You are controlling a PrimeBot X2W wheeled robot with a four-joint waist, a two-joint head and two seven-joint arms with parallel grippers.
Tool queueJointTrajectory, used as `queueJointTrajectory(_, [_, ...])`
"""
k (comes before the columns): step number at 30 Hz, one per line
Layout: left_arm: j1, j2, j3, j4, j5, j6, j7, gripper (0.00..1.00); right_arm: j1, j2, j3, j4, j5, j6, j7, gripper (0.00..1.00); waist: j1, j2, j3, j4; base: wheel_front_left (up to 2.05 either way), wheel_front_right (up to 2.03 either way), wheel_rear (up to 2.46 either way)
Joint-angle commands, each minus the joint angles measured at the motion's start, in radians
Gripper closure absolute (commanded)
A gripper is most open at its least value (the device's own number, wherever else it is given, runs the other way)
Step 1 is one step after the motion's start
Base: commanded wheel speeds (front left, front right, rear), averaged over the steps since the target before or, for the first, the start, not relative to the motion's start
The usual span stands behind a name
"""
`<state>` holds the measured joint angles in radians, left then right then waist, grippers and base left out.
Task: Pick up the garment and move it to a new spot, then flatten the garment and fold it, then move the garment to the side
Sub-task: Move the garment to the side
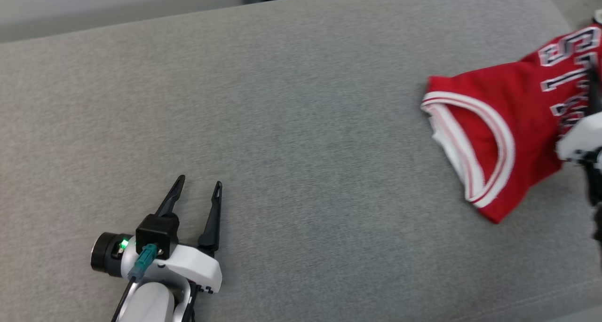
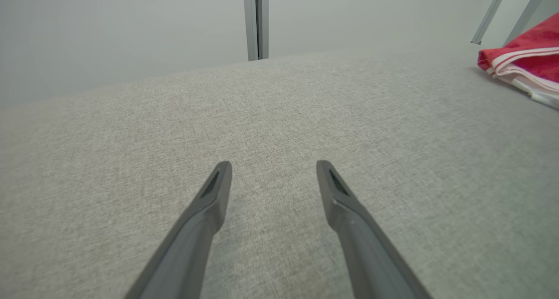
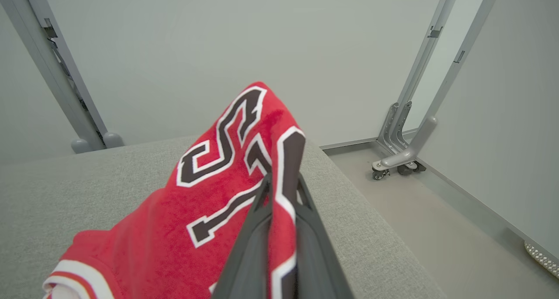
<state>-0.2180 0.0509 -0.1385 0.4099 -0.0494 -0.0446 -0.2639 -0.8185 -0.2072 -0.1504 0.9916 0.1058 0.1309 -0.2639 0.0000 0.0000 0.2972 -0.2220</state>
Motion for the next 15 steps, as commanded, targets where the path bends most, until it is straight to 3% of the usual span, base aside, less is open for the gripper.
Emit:
queueJointTrajectory(1, [-0.027,0.004,-0.007,-0.004,0.006,-0.009,0.0,0.0,-0.014,-0.057,-0.074,0.032,-0.063,0.0,0.0,1.0,0.0,0.0,0.024,0.059,0.0,0.0,0.0])
queueJointTrajectory(8, [-0.037,0.002,-0.019,-0.014,-0.001,-0.005,0.0,0.0,-0.031,-0.143,-0.318,0.065,-0.284,0.0,0.0,1.0,0.0,0.0,0.042,0.107,0.0,0.0,0.0])
queueJointTrajectory(9, [-0.037,0.003,-0.02,-0.013,-0.002,-0.004,0.0,0.0,-0.03,-0.144,-0.352,0.053,-0.31,0.0,0.0,0.89,0.0,0.0,0.043,0.112,0.0,0.0,0.0])
queueJointTrajectory(10, [-0.037,0.003,-0.02,-0.013,-0.003,-0.002,0.0,0.0,-0.028,-0.142,-0.386,0.041,-0.336,0.0,0.0,0.72,0.0,0.0,0.043,0.115,0.0,0.0,0.0])
queueJointTrajectory(11, [-0.037,0.003,-0.02,-0.013,-0.004,0.001,0.0,0.0,-0.027,-0.134,-0.419,0.034,-0.356,0.0,0.0,0.0,0.0,0.0,0.043,0.117,0.0,0.0,0.0])
queueJointTrajectory(15, [-0.036,0.003,-0.015,-0.011,-0.01,0.005,0.0,0.0,-0.042,-0.096,-0.523,-0.039,-0.433,0.0,0.0,0.0,0.0,0.0,0.041,0.119,0.0,0.0,0.0])
